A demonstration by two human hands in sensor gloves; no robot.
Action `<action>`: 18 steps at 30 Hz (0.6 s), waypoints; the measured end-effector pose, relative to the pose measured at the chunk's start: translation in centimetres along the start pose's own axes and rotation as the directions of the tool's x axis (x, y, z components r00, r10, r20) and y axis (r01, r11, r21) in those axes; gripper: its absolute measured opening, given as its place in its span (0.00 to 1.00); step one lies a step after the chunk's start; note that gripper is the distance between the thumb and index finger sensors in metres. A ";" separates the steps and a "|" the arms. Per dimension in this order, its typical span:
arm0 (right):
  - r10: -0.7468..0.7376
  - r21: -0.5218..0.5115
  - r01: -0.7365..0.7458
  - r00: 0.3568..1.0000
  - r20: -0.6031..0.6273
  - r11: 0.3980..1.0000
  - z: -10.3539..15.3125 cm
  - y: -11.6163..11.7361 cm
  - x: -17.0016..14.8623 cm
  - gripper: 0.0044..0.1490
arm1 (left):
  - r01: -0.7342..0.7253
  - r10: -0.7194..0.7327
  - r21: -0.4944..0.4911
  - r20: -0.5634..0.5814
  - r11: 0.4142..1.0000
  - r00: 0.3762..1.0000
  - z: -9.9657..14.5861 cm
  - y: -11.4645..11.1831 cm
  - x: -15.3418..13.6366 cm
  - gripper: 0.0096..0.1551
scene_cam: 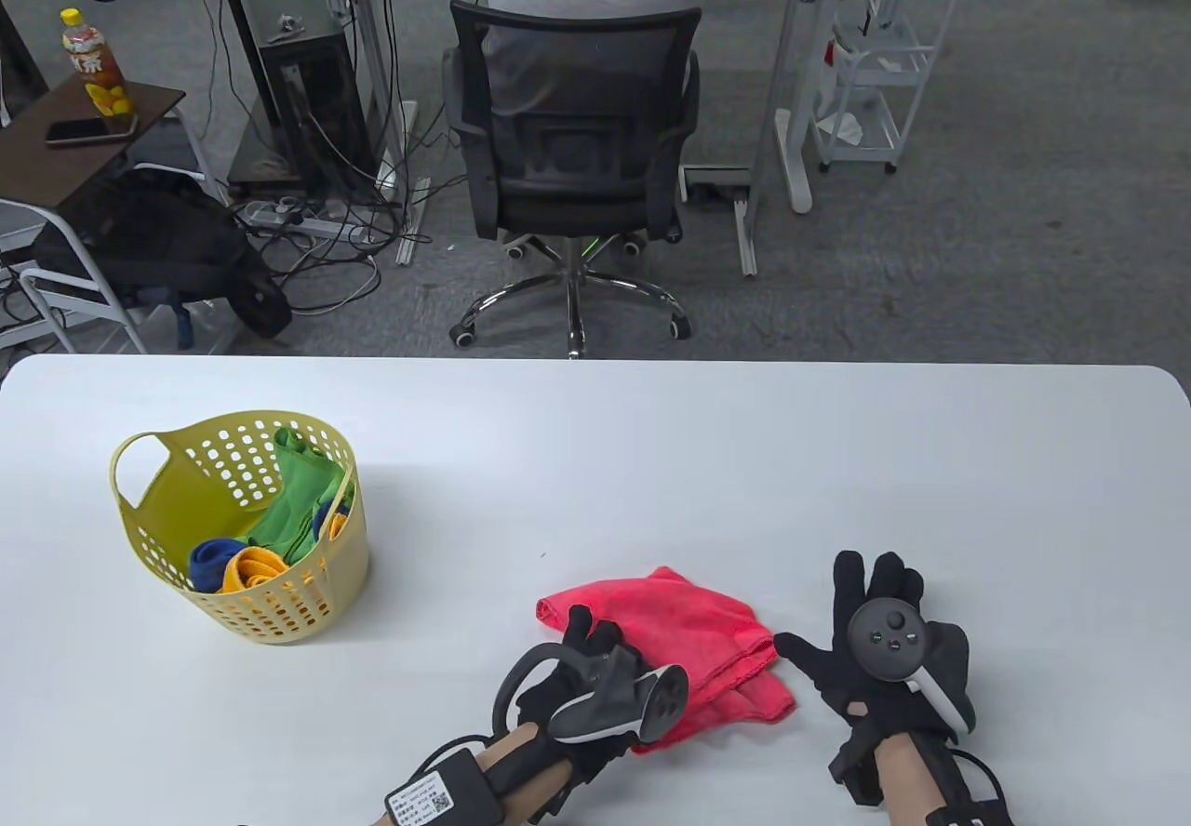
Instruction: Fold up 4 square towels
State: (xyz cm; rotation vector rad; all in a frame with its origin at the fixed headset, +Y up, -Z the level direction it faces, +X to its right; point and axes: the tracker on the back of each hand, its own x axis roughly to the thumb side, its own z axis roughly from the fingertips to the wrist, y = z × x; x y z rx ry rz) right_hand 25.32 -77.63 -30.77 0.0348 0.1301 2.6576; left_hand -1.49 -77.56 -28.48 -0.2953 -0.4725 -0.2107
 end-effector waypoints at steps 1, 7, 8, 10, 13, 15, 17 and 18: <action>0.001 0.001 -0.001 1.000 0.000 1.000 0.0 0.1 0.0 0.69 | 0.002 -0.002 0.012 -0.017 1.000 1.000 -0.2 0.0 0.0 0.39; 0.013 0.017 -0.013 1.000 0.005 1.000 -0.1 0.4 0.3 0.68 | -0.019 0.022 0.088 -0.031 0.996 0.999 -0.5 0.0 -0.7 0.22; 0.012 0.016 -0.013 1.000 0.007 1.000 -0.1 0.4 0.4 0.68 | -0.028 0.031 0.092 -0.032 0.995 0.999 -0.5 0.0 -0.7 0.22; 0.010 0.012 -0.010 1.000 0.011 1.000 0.0 0.3 0.5 0.68 | -0.022 0.025 0.102 -0.032 0.995 0.999 -0.5 -0.1 -0.6 0.21; 0.006 0.007 -0.007 1.000 0.013 1.000 0.0 0.3 0.5 0.68 | -0.033 0.037 0.118 -0.036 0.992 0.999 -0.4 0.0 -0.7 0.21; 0.006 0.007 -0.006 1.000 0.014 1.000 0.0 0.3 0.6 0.67 | -0.048 0.056 0.164 -0.048 0.985 0.997 -0.1 0.4 -1.1 0.22; -0.002 0.005 0.002 1.000 0.019 1.000 0.0 0.3 0.6 0.67 | -0.087 0.101 0.199 -0.063 0.976 0.993 0.2 1.4 -1.9 0.22; -0.017 0.008 0.016 1.000 0.026 1.000 0.0 0.3 0.7 0.67 | -0.112 0.129 0.199 -0.074 0.974 0.989 0.2 2.1 -2.4 0.22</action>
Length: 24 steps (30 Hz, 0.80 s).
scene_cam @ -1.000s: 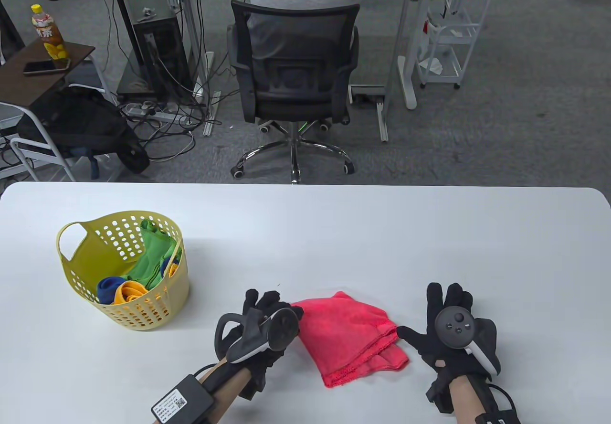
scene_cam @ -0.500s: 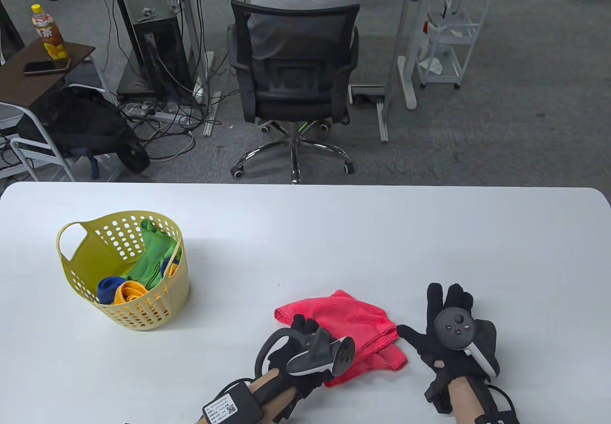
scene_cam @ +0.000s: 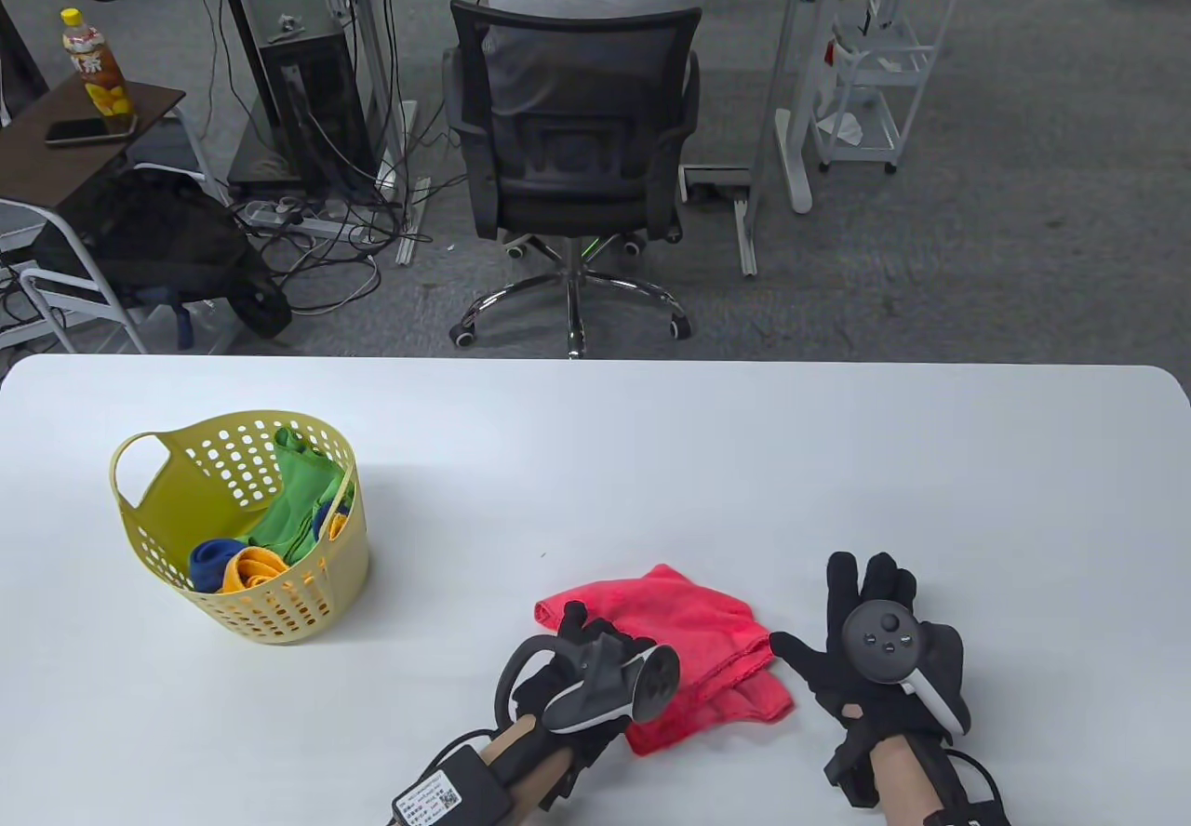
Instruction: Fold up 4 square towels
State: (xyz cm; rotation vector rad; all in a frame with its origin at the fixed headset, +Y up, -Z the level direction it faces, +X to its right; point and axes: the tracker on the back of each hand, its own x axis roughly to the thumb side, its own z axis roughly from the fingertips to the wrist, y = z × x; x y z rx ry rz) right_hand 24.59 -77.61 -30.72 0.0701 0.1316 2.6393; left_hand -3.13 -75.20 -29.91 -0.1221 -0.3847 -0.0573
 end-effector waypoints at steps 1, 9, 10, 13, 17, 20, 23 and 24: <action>-0.012 0.005 0.012 1.000 0.008 1.000 0.0 0.1 0.1 0.67 | -0.018 0.018 -0.007 -0.010 1.000 1.000 0.0 0.6 -0.3 0.22; -0.088 0.095 0.075 0.987 0.132 0.993 0.5 1.2 3.2 0.69 | -0.188 0.183 0.128 0.046 0.974 0.982 1.0 8.8 -0.8 0.27; -0.081 0.090 0.068 0.986 0.144 0.994 0.5 1.4 3.5 0.68 | -0.208 0.201 0.139 0.062 0.968 0.978 1.2 9.6 -0.6 0.25; -0.045 0.080 0.034 0.988 0.147 0.996 0.5 2.4 4.3 0.66 | -0.281 0.268 0.114 0.122 0.953 0.956 2.5 12.3 0.1 0.19; -0.005 0.085 -0.006 0.991 0.133 0.996 0.3 3.5 4.4 0.63 | -0.296 0.275 0.145 0.150 0.944 0.950 4.0 13.7 0.7 0.19; 0.020 0.076 -0.030 0.992 0.125 0.997 0.1 4.0 4.3 0.62 | -0.286 0.258 0.158 0.175 0.945 0.950 4.7 14.1 1.0 0.28; 0.010 0.097 -0.022 0.992 0.127 0.995 0.2 4.2 4.5 0.64 | -0.161 0.138 0.180 0.138 0.970 0.981 4.8 14.0 1.4 0.40; 0.002 0.091 -0.015 0.991 0.135 0.996 0.2 4.1 4.5 0.64 | -0.092 0.071 0.198 0.113 0.976 0.991 4.8 14.1 1.6 0.36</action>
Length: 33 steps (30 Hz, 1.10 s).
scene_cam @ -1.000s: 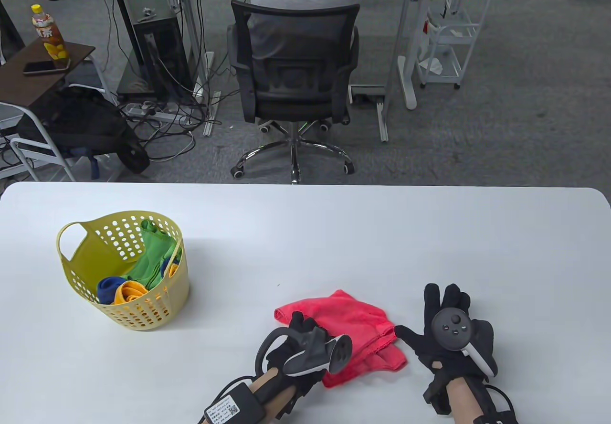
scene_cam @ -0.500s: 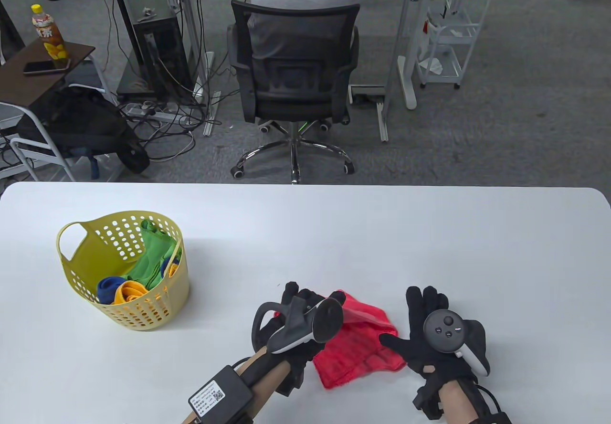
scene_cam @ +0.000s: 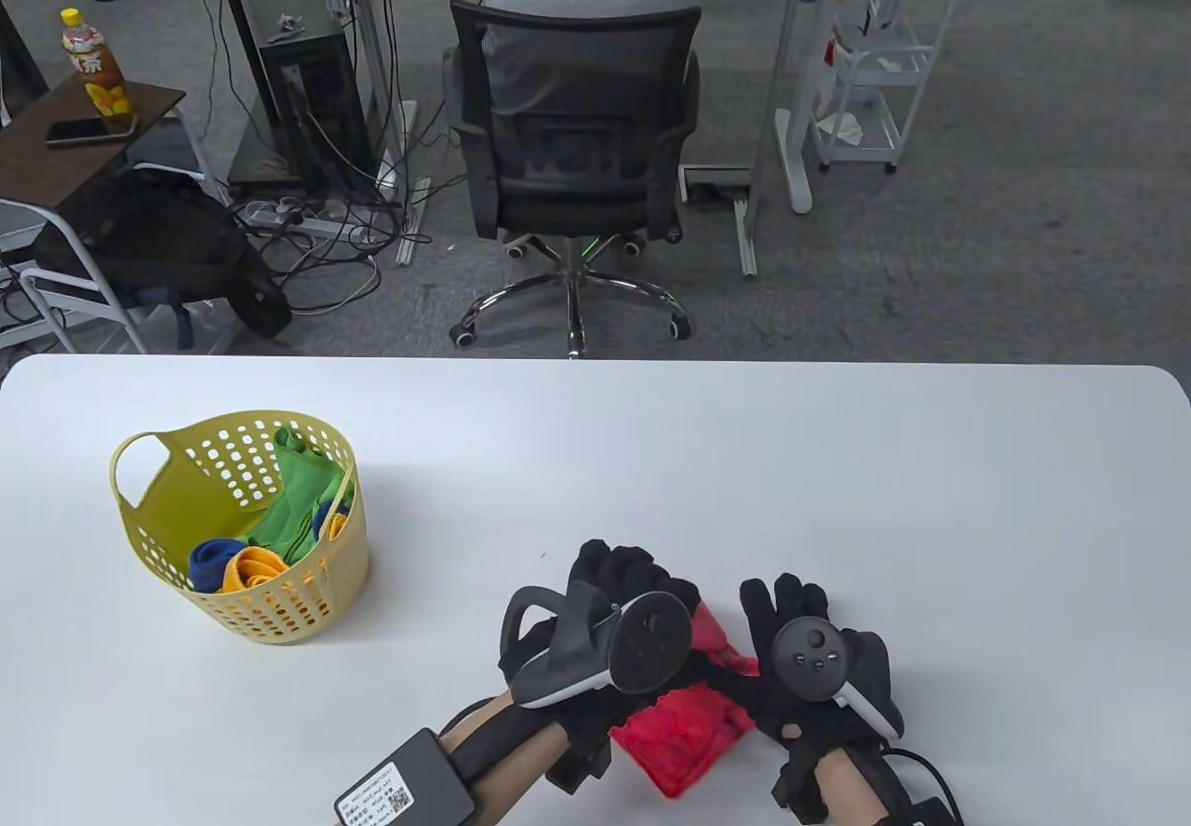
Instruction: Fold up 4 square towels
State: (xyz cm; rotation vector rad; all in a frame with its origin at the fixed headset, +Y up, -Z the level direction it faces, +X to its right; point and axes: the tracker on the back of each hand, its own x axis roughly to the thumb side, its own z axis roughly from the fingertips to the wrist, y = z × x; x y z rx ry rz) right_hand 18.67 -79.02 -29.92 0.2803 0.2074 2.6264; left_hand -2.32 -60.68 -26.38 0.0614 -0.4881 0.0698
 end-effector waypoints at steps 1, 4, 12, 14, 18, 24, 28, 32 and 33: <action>-0.004 0.001 0.004 1.000 0.005 1.000 0.0 -0.1 0.1 0.64 | 0.035 -0.035 0.018 -0.017 0.999 0.999 0.0 0.0 0.1 0.30; -0.045 0.028 0.044 0.998 0.032 0.999 0.1 -0.2 0.2 0.67 | 0.111 -0.110 0.032 -0.039 0.993 0.993 -0.6 0.3 -0.3 0.29; -0.063 0.031 0.065 0.996 -0.060 0.997 0.4 0.7 1.8 0.64 | 0.014 0.018 0.244 -0.126 0.970 0.992 -1.0 5.4 0.4 0.25; -0.050 -0.001 0.050 0.995 -0.089 0.999 0.4 0.7 1.7 0.49 | 0.047 0.002 0.311 -0.157 0.949 0.988 -0.5 6.6 0.7 0.22; -0.115 -0.072 0.106 0.984 -0.133 0.992 0.5 -0.4 0.8 0.29 | 0.150 -0.045 0.400 -0.259 0.904 0.965 0.4 9.3 -0.4 0.21; -0.326 -0.109 0.321 0.945 -0.031 0.941 1.3 -5.4 -1.8 0.25 | 0.352 -0.095 0.432 -0.514 0.830 0.853 2.4 12.3 -7.5 0.20; -0.437 -0.183 0.460 0.886 0.153 0.869 3.0 -9.9 -2.2 0.25 | 0.290 0.001 0.413 -0.577 0.863 0.817 3.9 12.2 -12.3 0.20; -0.556 -0.111 0.625 0.751 0.357 0.773 5.1 -13.2 -2.7 0.26 | 0.207 0.078 0.406 -0.584 0.890 0.808 5.3 11.1 -15.1 0.20; -0.579 -0.099 0.657 0.717 0.388 0.747 5.5 -13.7 -2.8 0.27 | 0.189 0.094 0.411 -0.577 0.892 0.811 5.6 10.9 -15.5 0.20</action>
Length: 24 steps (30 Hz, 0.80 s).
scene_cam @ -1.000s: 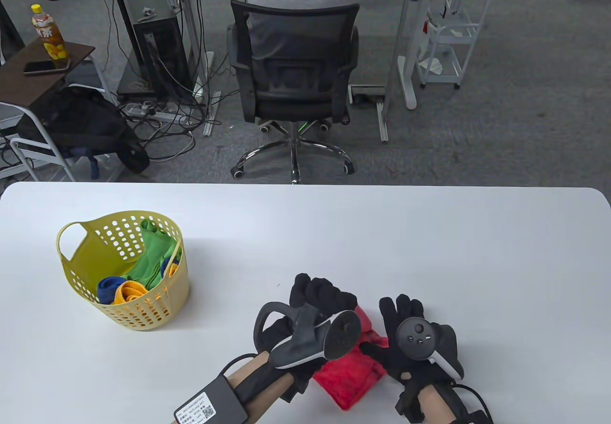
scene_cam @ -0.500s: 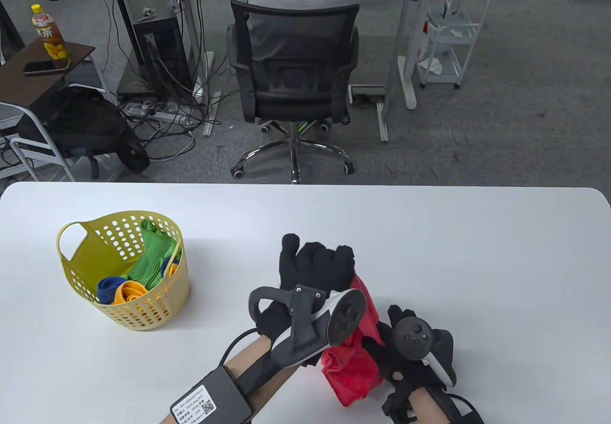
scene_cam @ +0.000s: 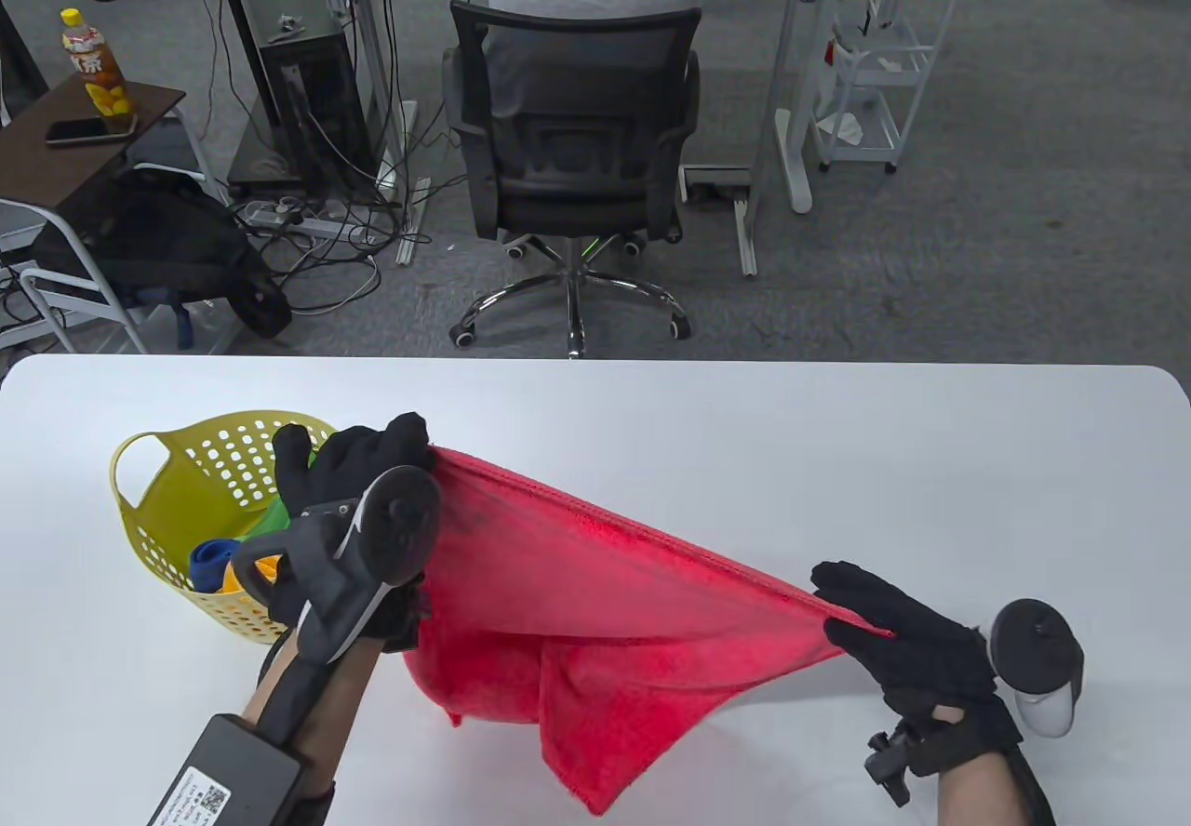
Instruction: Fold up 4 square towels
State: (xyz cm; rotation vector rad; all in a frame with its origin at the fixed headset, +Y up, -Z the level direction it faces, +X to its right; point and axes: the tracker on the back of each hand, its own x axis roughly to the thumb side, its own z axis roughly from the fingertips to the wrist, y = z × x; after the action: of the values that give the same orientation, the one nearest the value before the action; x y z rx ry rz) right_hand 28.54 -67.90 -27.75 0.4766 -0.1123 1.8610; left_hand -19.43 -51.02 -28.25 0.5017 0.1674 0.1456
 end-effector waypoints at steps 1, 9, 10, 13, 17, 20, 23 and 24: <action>-0.062 0.004 0.062 0.998 0.029 0.998 0.2 -0.4 0.5 0.28 | -0.022 0.022 0.004 -0.008 1.000 1.000 0.2 -0.1 -0.5 0.20; -0.151 -0.238 0.175 0.982 0.118 0.955 3.6 -1.8 7.4 0.27 | -0.141 0.133 0.060 0.119 0.988 0.984 2.8 1.7 -2.1 0.22; -0.118 -0.299 0.147 0.987 0.112 0.943 4.2 -2.0 8.3 0.26 | -0.151 0.141 0.060 0.140 0.987 0.980 3.1 2.1 -2.4 0.22; -0.083 -0.282 0.131 0.981 0.175 0.950 5.0 -2.4 11.4 0.25 | -0.261 0.257 0.003 0.161 0.965 0.953 3.5 3.4 -3.9 0.21; -0.178 -0.051 0.190 0.967 0.183 0.980 3.8 -3.2 13.2 0.27 | -0.442 0.464 -0.174 0.111 0.880 0.879 2.2 3.5 -5.8 0.22; -0.325 0.066 0.328 0.944 -0.051 0.942 0.7 -4.3 11.4 0.27 | -0.557 0.576 -0.316 -0.038 0.768 0.816 0.0 1.2 -6.5 0.23; -0.202 -0.179 0.157 0.942 -0.268 0.971 -3.6 -5.1 8.5 0.26 | -0.526 0.512 -0.378 -0.144 0.762 0.847 -3.1 -2.1 -6.4 0.22; -0.121 -0.243 0.043 0.942 -0.312 0.969 -4.9 -5.3 7.8 0.26 | -0.508 0.483 -0.365 -0.164 0.781 0.860 -4.3 -3.0 -6.3 0.22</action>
State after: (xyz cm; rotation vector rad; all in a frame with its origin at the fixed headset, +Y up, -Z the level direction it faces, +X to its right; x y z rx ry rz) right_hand 30.12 -57.64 -30.11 0.0074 -0.0859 1.7908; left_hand -26.17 -52.72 -32.65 0.1201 0.0567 0.7046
